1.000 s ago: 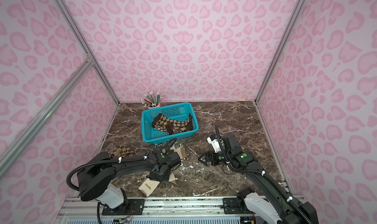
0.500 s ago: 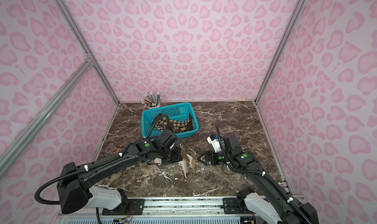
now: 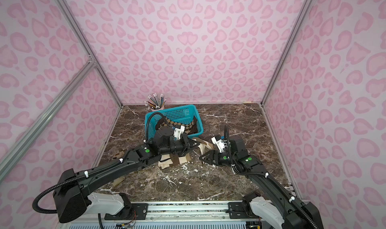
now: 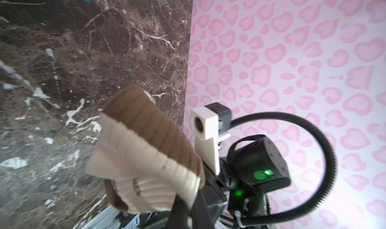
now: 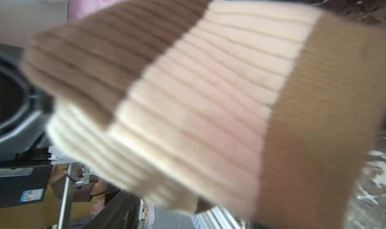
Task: Place the socks together as a pair
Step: Flatten out the sock at the center of the board.
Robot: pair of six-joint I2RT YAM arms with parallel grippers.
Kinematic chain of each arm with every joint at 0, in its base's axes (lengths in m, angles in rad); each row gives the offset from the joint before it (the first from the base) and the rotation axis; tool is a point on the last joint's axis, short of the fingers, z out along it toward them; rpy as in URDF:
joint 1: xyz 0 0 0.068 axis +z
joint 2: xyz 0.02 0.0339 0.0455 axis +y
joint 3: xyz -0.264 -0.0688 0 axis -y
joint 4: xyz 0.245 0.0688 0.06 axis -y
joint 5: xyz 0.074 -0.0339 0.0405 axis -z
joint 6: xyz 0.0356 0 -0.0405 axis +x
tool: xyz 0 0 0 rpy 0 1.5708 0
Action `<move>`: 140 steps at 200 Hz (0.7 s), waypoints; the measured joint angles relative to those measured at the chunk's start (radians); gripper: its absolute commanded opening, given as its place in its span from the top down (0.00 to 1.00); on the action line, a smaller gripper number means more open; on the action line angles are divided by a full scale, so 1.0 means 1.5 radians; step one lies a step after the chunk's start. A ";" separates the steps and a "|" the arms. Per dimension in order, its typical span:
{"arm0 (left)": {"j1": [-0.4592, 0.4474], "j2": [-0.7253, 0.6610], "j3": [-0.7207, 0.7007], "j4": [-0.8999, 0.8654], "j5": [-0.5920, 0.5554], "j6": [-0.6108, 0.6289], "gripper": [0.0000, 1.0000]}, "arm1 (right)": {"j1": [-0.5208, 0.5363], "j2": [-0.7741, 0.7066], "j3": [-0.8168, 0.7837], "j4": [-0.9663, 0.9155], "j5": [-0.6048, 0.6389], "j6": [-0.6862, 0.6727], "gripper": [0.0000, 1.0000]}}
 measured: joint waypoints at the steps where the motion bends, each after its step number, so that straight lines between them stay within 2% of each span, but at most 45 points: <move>1: 0.000 0.001 0.001 0.004 0.000 -0.002 0.96 | -0.001 0.000 -0.001 0.002 -0.001 0.002 0.20; 21: 0.000 0.010 0.007 0.046 -0.002 -0.008 0.96 | -0.032 -0.010 -0.002 0.026 -0.022 0.030 0.20; 72: 0.000 0.011 -0.028 0.075 -0.001 -0.008 0.96 | -0.174 -0.021 -0.006 0.025 -0.021 0.060 0.22; 106: -0.003 0.014 -0.048 0.093 0.002 -0.013 0.96 | -0.186 -0.006 -0.025 0.101 -0.035 0.136 0.22; 140: -0.004 0.032 -0.048 0.123 0.009 -0.012 0.96 | -0.186 0.023 -0.073 0.222 -0.061 0.263 0.24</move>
